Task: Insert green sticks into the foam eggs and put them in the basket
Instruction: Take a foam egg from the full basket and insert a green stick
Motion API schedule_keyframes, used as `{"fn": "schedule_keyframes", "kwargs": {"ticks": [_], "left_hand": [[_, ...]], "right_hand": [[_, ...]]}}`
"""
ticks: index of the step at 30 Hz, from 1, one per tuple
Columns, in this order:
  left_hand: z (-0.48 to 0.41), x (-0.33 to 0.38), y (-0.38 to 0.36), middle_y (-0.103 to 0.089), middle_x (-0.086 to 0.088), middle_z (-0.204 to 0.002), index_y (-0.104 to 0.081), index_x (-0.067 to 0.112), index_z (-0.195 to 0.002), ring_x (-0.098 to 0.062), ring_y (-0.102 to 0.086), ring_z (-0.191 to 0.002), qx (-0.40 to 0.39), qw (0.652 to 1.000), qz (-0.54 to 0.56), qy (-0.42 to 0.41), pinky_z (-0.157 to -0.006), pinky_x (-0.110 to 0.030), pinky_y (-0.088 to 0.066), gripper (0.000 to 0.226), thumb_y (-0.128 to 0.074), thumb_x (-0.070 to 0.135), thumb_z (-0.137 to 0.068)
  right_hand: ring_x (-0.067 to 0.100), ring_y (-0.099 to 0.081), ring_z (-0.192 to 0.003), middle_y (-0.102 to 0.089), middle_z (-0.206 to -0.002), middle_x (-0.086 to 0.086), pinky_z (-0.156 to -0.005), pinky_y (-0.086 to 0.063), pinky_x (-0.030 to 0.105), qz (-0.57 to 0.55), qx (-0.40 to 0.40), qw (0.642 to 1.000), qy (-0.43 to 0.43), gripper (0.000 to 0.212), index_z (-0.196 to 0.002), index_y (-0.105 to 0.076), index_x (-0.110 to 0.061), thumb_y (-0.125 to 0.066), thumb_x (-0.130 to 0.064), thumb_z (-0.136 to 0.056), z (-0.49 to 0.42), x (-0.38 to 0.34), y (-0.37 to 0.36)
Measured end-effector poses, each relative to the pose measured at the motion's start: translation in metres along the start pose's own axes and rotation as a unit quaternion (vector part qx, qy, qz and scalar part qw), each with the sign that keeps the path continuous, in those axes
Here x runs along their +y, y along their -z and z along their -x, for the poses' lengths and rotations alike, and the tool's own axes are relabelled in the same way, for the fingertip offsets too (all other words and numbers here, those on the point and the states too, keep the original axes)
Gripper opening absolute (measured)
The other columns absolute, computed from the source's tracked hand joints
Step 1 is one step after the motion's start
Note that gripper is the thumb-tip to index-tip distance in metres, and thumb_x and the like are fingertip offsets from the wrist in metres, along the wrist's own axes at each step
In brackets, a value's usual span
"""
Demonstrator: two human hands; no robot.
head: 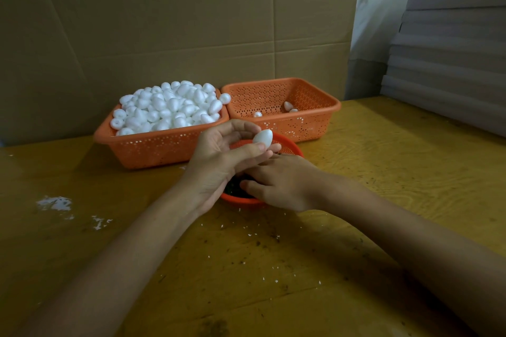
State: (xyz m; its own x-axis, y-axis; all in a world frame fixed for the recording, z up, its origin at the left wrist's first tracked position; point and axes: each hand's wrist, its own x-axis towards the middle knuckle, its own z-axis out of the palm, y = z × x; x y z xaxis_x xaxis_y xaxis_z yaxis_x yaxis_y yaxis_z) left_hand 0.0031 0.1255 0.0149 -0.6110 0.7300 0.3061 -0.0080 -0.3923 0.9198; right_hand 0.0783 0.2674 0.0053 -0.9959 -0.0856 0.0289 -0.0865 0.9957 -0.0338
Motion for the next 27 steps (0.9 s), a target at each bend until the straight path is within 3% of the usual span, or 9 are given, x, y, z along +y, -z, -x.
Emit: {"fn": "schedule_keyframes", "kwargs": {"ticks": [4, 11, 27], "left_hand": [[-0.0009, -0.0012, 0.0016, -0.072, -0.019, -0.105, -0.065, 0.002, -0.104, -0.042, -0.074, -0.110, 0.001, 1.000, 0.018, 0.006, -0.083, -0.029, -0.063, 0.017, -0.070, -0.008, -0.091], [-0.0028, 0.0005, 0.0033, -0.073, -0.018, -0.104, -0.062, 0.002, -0.106, -0.040, -0.074, -0.110, 0.018, 0.998, 0.062, 0.004, -0.082, -0.028, -0.062, 0.023, -0.067, -0.002, -0.084], [-0.0040, -0.0036, 0.0087, -0.074, -0.014, -0.104, -0.060, 0.005, -0.097, -0.041, -0.072, -0.114, -0.001, 0.998, 0.061, -0.010, -0.085, -0.028, -0.062, 0.019, -0.060, -0.009, -0.085]], "right_hand": [[0.024, -0.043, -0.140, -0.055, -0.149, 0.010, -0.107, -0.036, 0.039, -0.005, 0.003, 1.000, -0.006, 0.047, -0.145, -0.052, -0.019, -0.032, -0.044, -0.111, 0.0014, -0.0005, 0.0008], [0.021, -0.046, -0.140, -0.057, -0.145, 0.005, -0.111, -0.038, 0.042, 0.008, -0.008, 1.000, 0.002, 0.046, -0.146, -0.048, -0.025, -0.029, -0.046, -0.110, -0.0011, -0.0003, 0.0012], [0.022, -0.048, -0.135, -0.061, -0.138, 0.007, -0.112, -0.038, 0.047, 0.010, -0.010, 1.000, 0.008, 0.046, -0.145, -0.047, -0.023, -0.029, -0.045, -0.110, -0.0015, 0.0002, -0.0001]]}}
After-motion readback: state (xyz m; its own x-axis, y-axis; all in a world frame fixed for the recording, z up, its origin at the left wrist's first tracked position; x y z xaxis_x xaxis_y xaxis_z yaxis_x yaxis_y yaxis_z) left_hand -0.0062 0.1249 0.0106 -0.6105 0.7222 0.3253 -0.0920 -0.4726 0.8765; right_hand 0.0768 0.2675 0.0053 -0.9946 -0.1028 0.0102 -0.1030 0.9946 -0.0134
